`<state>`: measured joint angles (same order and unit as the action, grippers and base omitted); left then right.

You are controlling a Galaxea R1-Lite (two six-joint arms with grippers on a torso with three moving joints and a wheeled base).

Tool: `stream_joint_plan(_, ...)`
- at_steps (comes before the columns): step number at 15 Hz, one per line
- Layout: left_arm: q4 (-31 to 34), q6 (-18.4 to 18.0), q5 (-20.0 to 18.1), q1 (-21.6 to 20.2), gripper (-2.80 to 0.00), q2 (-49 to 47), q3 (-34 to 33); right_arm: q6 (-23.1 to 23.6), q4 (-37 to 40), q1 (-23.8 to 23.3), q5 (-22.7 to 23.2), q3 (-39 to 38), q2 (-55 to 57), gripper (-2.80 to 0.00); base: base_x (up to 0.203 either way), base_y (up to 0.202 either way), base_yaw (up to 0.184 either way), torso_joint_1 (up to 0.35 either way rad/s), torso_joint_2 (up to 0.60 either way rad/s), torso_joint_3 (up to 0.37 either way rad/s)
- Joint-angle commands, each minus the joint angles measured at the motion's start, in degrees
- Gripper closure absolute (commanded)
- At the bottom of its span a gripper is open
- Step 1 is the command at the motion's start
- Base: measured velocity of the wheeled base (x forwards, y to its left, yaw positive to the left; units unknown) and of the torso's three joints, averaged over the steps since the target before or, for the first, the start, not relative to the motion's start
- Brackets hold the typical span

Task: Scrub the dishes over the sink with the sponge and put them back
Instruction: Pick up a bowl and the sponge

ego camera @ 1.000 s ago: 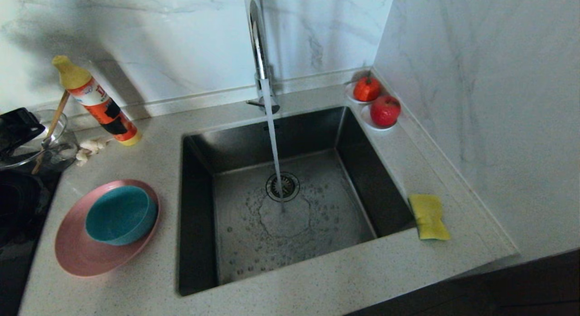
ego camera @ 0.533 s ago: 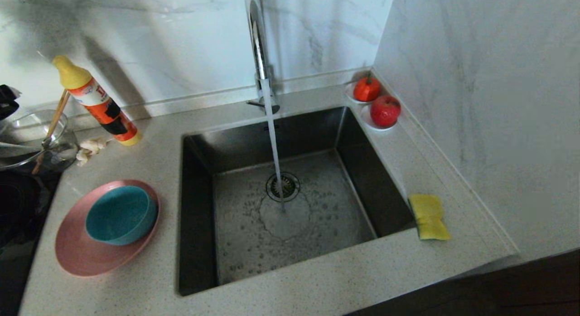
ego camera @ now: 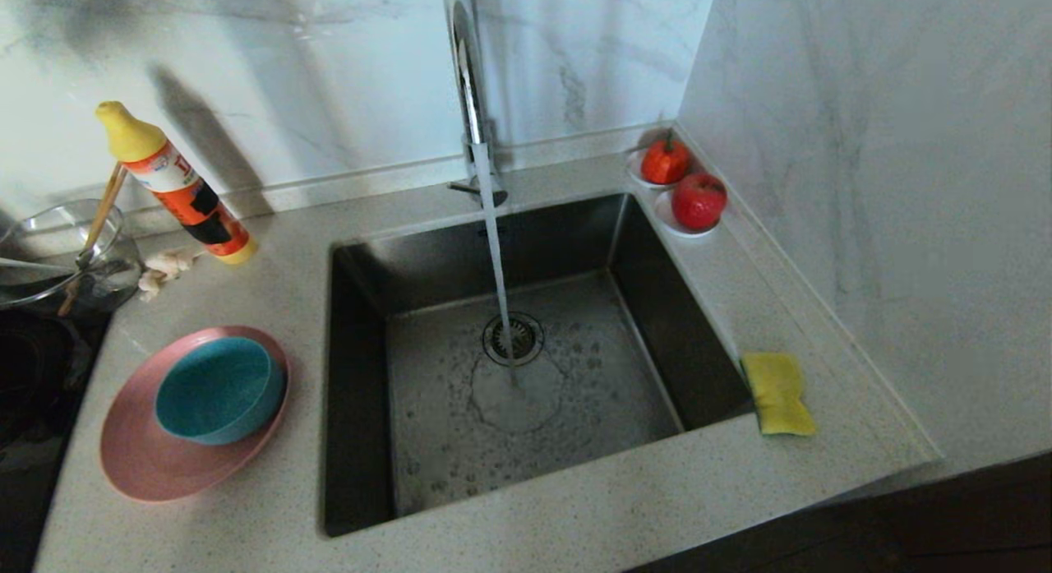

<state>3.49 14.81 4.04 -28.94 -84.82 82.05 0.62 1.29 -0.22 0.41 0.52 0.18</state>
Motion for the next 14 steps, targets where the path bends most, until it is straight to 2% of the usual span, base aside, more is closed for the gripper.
stream_joint_plan(1,10.0,1.1,-6.1,1.4,0.00,10.4,-1.0,0.1,0.0,0.0,0.0,0.0,0.0,0.00,0.000,0.000,0.000,0.000,0.00,0.000)
stream_joint_plan(3,15.8,1.3,-11.2,3.5,0.00,17.9,-3.7,0.0,0.0,0.0,0.0,0.0,0.0,0.00,0.000,0.000,0.000,0.000,0.00,0.000)
stream_joint_plan(5,18.1,0.1,-13.3,6.8,0.00,25.5,-7.9,0.0,0.0,0.0,0.0,0.0,0.0,0.00,0.000,0.000,0.000,0.000,0.00,0.000)
stream_joint_plan(6,18.5,-2.1,-13.6,7.9,0.00,29.6,-10.8,0.1,0.0,0.0,0.0,0.0,0.0,0.00,0.000,0.000,0.000,0.000,0.00,0.000)
stream_joint_plan(8,19.0,-9.1,-13.9,10.4,0.00,39.0,-18.8,0.1,0.0,0.0,0.0,0.0,0.0,0.00,0.000,0.000,0.000,0.000,0.00,0.000)
stream_joint_plan(10,19.2,-14.6,-13.5,14.5,0.00,48.4,-29.1,0.0,0.0,0.0,0.0,0.0,0.0,0.00,0.000,0.000,0.000,0.000,0.00,0.000)
stream_joint_plan(12,19.5,-18.3,-13.3,17.8,0.00,56.9,-39.1,0.1,0.0,0.0,0.0,0.0,0.0,0.00,0.000,0.000,0.000,0.000,0.00,0.000)
stream_joint_plan(14,21.0,-20.0,-13.2,21.0,0.00,64.2,-46.0,0.0,0.0,0.0,0.0,0.0,0.0,0.00,0.000,0.000,0.000,0.000,0.00,0.000)
